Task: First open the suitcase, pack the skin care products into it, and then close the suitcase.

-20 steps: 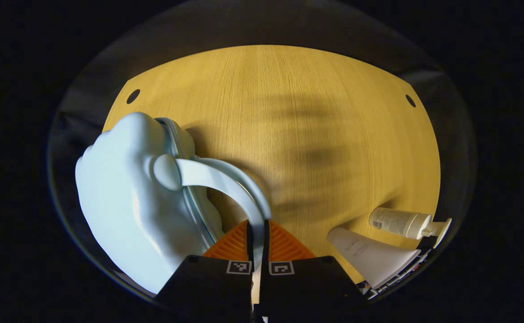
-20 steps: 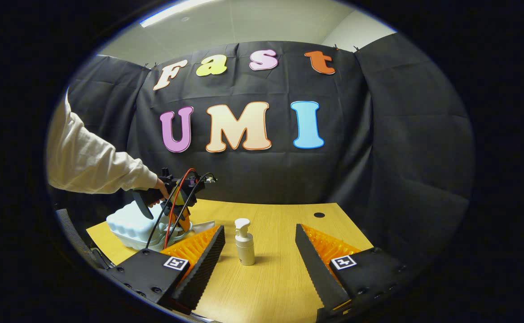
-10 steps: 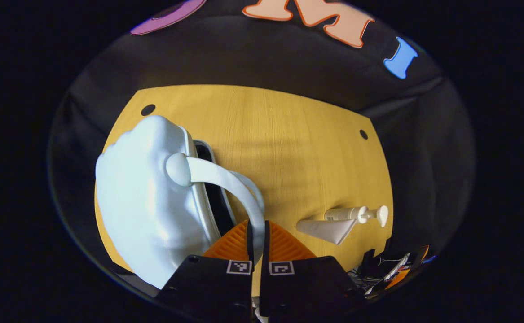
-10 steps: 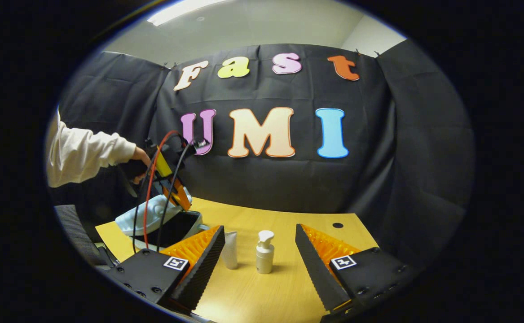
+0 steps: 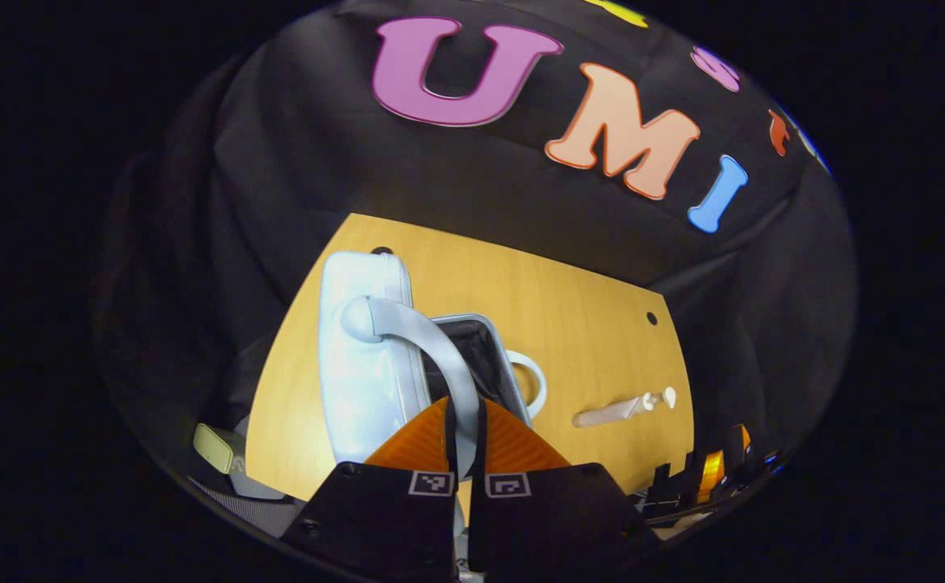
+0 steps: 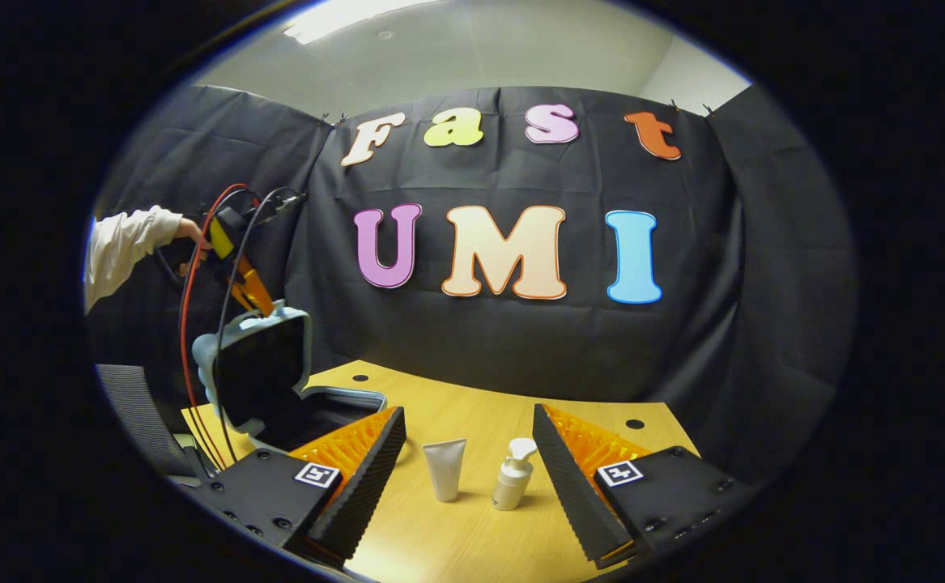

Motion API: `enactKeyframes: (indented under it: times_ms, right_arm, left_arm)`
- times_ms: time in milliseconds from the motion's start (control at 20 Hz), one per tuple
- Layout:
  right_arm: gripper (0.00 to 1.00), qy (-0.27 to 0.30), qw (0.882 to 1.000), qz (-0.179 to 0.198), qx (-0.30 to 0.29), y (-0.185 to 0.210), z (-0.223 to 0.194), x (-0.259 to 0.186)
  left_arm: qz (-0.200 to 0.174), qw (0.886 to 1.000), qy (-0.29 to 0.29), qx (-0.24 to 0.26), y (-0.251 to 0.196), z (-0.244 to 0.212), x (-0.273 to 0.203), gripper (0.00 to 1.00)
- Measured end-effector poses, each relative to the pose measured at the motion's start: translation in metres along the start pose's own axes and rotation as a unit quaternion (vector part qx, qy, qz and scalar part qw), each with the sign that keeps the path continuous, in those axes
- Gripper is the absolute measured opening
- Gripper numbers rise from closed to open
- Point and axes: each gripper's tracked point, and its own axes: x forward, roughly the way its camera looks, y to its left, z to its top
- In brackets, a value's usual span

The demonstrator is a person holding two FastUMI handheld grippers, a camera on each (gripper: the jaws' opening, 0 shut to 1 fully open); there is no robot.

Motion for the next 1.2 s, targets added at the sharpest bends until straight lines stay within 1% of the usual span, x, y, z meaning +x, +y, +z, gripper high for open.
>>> enactKeyframes:
  times_ms: [200, 250, 300, 400, 550, 650, 750, 850, 950, 1000, 1050, 1100, 1200]
  right_arm:
    - [0.99, -0.001, 1.0, -0.005, 0.011, 0.009, 0.002, 0.008]
    - [0.96, 0.0, 1.0, -0.008, 0.013, 0.01, 0.001, 0.01]
    - [0.99, 0.003, 1.0, -0.01, 0.015, 0.011, 0.0, 0.012]
    - [0.99, 0.007, 1.0, -0.012, 0.021, 0.014, -0.002, 0.014]
    - [0.99, 0.006, 1.0, -0.014, 0.021, 0.015, -0.001, 0.016]
    - [0.99, -0.005, 0.999, -0.018, 0.026, 0.015, 0.006, 0.015]
    - [0.99, -0.012, 0.999, -0.021, 0.036, 0.018, 0.007, 0.014]
    - [0.99, -0.009, 0.999, -0.024, 0.039, 0.02, 0.004, 0.014]
    - [0.99, -0.003, 0.999, -0.026, 0.038, 0.02, 0.001, 0.014]
    - [0.99, -0.003, 0.999, -0.028, 0.038, 0.02, -0.001, 0.013]
    - [0.96, -0.002, 0.999, -0.03, 0.038, 0.02, -0.001, 0.012]
    - [0.99, 0.002, 0.999, -0.031, 0.04, 0.02, -0.003, 0.012]
    - [0.99, 0.005, 0.999, -0.034, 0.041, 0.02, -0.004, 0.009]
  left_arm:
    - [0.05, 0.998, -0.029, -0.017, 0.089, -0.02, -0.027, 0.0]
    - [0.062, 0.997, -0.034, -0.024, 0.107, -0.027, -0.028, 0.0]
    - [0.076, 0.996, -0.038, -0.032, 0.127, -0.036, -0.03, 0.0]
    - [0.1, 0.993, -0.041, -0.043, 0.163, -0.059, -0.034, 0.0]
    - [0.13, 0.99, -0.025, -0.053, 0.206, -0.104, -0.032, 0.0]
    - [0.132, 0.989, -0.027, -0.065, 0.219, -0.125, -0.018, 0.0]
    - [0.126, 0.988, -0.031, -0.082, 0.228, -0.144, -0.002, 0.0]
    - [0.113, 0.989, -0.034, -0.087, 0.231, -0.16, 0.016, 0.0]
    - [0.1, 0.99, -0.024, -0.096, 0.232, -0.179, 0.033, 0.0]
    - [0.094, 0.99, -0.022, -0.103, 0.232, -0.186, 0.042, 0.0]
    - [0.088, 0.99, -0.022, -0.111, 0.229, -0.19, 0.051, 0.0]
    - [0.085, 0.989, -0.02, -0.119, 0.23, -0.195, 0.058, 0.0]
    - [0.085, 0.987, -0.02, -0.132, 0.238, -0.2, 0.072, 0.0]
